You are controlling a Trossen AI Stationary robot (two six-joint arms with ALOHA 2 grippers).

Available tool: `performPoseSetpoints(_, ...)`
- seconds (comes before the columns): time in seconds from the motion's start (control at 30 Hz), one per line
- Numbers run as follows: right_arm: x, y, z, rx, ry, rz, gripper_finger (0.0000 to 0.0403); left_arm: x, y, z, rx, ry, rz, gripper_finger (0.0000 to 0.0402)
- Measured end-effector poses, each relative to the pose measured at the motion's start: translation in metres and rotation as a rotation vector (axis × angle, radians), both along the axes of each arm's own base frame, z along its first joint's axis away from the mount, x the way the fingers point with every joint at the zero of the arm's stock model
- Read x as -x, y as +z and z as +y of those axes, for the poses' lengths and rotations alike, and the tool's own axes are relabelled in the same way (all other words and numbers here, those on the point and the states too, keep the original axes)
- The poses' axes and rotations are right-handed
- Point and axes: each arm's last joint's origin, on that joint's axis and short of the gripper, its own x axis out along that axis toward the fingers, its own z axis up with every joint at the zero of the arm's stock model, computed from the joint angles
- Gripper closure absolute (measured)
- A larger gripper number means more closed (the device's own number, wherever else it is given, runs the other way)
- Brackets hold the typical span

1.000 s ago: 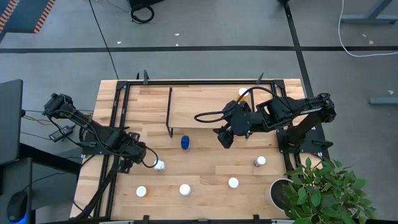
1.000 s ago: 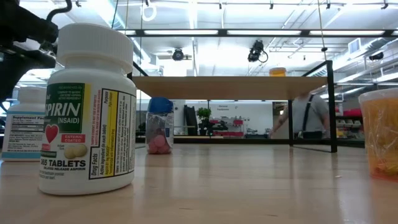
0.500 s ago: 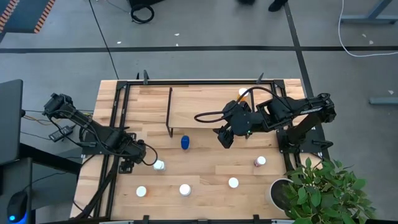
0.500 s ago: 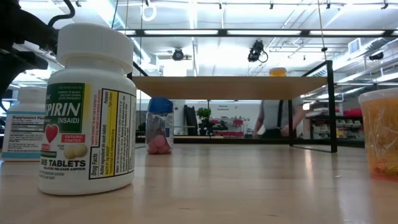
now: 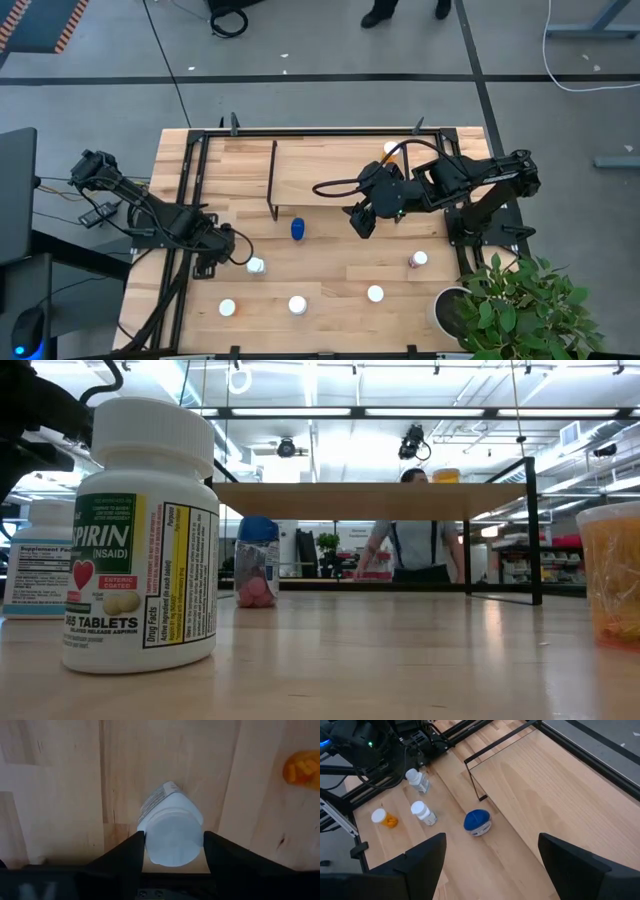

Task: Pick and place medicine bottles onto shelf by color
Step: Put the left white blue pill bottle on the shelf

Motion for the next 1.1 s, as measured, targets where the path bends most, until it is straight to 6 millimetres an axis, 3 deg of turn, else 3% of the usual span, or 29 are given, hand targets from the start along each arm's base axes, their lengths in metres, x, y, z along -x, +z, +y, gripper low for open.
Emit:
performPoseSetpoints(0.27,0.0,0.0,0.0,0.012,0.012,0.005,0.0079,-0.004,0.001,-0.004,0.068,0.023,-0.027,0.0218)
performPoseSetpoints(0.73,0.0,0.0,0.0,0.028,0.028,0.011,0.0079,-0.006,0.002,-0.006,0.125,0.155,-0.003,0.0093)
performPoseSetpoints(0.9,0.0,0.0,0.0,0.035,0.032,0.013,0.0079,-0.004,0.002,-0.009,0.1,0.142,-0.016,0.0077)
performPoseSetpoints(1.1,0.0,0.0,0.0,0.043,0.024,0.011,0.0079,-0.009,-0.007,-0.011,0.016,0.173,0.002,0.0085)
